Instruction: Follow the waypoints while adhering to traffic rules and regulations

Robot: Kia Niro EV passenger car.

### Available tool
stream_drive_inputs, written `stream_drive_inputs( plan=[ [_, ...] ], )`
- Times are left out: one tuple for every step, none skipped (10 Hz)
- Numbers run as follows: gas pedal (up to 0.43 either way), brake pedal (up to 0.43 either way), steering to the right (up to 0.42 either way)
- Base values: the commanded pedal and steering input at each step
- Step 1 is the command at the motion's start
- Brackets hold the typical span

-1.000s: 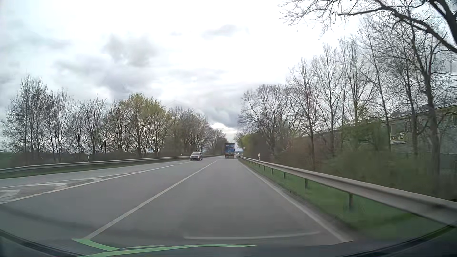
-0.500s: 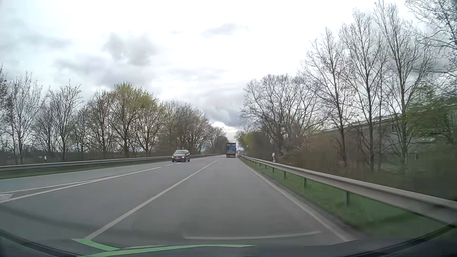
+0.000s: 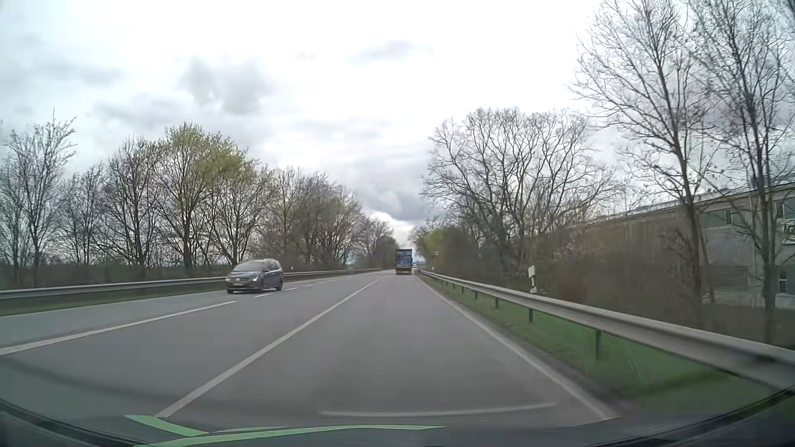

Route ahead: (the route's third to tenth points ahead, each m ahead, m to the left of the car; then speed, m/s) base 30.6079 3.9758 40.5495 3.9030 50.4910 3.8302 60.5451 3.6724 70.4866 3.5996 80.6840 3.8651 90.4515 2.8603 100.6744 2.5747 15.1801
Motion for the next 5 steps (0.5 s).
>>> stream_drive_inputs(
  plan=[
    [0.079, 0.000, 0.000],
    [0.079, 0.000, 0.000],
    [0.079, 0.000, 0.000],
    [0.079, 0.000, 0.000],
    [0.087, 0.000, 0.000]
  ],
)
